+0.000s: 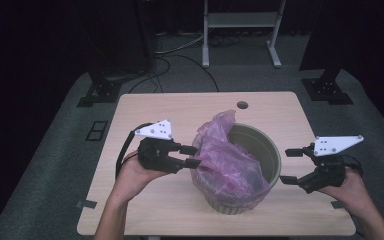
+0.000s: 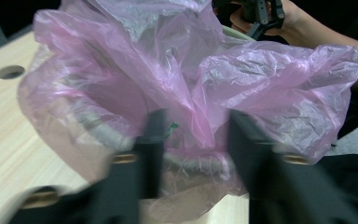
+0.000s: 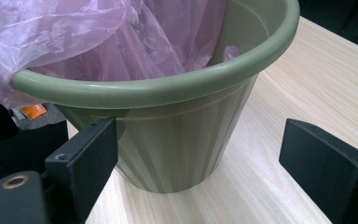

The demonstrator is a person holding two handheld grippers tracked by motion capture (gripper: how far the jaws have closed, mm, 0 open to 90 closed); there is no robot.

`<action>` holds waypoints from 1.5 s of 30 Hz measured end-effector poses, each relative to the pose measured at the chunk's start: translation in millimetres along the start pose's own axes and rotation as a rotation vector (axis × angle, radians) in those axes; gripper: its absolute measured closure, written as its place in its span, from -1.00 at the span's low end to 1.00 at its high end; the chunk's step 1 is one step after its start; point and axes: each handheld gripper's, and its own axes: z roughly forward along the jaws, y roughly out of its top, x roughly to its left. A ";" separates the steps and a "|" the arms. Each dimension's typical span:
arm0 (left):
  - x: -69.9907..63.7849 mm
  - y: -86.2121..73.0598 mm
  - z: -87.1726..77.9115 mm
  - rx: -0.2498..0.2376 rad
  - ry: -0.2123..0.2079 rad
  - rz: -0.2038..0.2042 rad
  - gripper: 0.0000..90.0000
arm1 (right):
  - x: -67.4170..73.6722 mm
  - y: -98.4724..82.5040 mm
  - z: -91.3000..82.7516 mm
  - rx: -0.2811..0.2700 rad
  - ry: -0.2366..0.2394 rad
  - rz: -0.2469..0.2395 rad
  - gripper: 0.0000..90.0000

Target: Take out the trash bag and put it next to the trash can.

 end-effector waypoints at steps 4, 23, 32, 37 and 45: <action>-2.1 -0.1 -10.4 -0.015 0.010 -0.002 0.99 | -0.4 -0.8 -1.1 -0.002 -0.003 0.002 -0.77; -0.6 -29.6 5.2 0.127 -0.015 -0.043 0.99 | 0.6 0.1 -0.6 -0.002 -0.001 -0.004 -0.77; -3.3 -27.0 14.9 0.137 0.011 -0.022 0.53 | 0.9 0.4 -0.4 -0.004 0.001 -0.003 -0.77; -1.5 -27.3 18.0 0.129 0.018 -0.033 0.34 | 1.1 0.6 0.3 -0.003 0.004 -0.006 -0.77; 2.8 -27.1 24.9 0.122 0.004 -0.038 0.09 | 1.0 0.6 -0.2 -0.004 0.004 -0.006 -0.77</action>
